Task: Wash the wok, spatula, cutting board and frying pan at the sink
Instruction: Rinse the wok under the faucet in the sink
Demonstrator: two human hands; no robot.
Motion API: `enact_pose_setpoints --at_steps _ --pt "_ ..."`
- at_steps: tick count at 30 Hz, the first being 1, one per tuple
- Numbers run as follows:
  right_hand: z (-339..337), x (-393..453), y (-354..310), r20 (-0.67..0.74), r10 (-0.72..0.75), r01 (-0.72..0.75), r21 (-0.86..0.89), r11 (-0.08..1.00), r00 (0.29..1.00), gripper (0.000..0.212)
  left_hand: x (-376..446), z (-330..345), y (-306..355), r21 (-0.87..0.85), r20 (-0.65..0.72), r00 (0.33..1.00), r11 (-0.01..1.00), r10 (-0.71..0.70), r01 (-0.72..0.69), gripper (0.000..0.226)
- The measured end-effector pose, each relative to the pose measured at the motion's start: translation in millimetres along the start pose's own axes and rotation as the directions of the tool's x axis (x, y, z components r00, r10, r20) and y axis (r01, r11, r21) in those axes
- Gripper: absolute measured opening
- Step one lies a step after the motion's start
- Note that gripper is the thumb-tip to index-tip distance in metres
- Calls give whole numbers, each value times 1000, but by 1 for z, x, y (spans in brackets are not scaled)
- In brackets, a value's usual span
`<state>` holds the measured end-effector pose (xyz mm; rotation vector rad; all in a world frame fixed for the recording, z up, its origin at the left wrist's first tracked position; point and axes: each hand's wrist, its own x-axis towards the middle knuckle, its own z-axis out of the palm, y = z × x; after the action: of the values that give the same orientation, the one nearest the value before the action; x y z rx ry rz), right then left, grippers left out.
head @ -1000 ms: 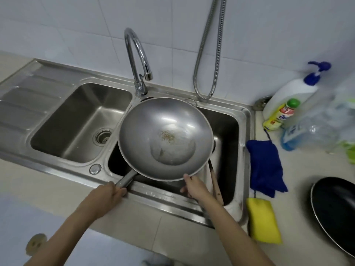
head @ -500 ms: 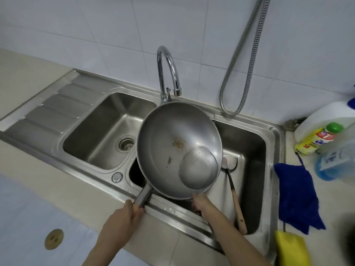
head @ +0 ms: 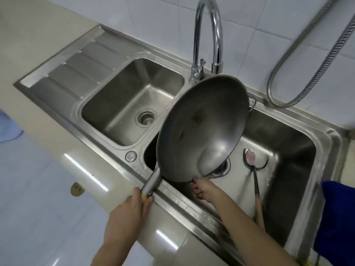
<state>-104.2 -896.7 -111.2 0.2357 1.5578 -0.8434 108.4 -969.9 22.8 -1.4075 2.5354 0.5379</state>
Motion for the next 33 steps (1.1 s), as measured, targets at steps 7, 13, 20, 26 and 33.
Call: enact_pose_setpoints --at_steps 7,13,20,26,33 --pt "0 10 -7 126 -4 -13 133 991 992 33 -1 6 1 29 -31 999 999 -13 14 34" --pt "3 15 -9 144 -18 -9 185 983 989 32 0 9 -1 87 -66 998 996 -9 15 35" --pt "11 20 -8 115 -69 45 198 979 991 30 2 13 -4 135 -71 997 991 18 -8 36" --pt "11 12 -1 79 -89 76 151 986 993 28 7 5 -11 167 -75 996 986 41 -28 37" --pt "-5 -17 20 -62 -95 108 249 962 993 23 14 -16 -13 236 45 997 969 64 -73 36"
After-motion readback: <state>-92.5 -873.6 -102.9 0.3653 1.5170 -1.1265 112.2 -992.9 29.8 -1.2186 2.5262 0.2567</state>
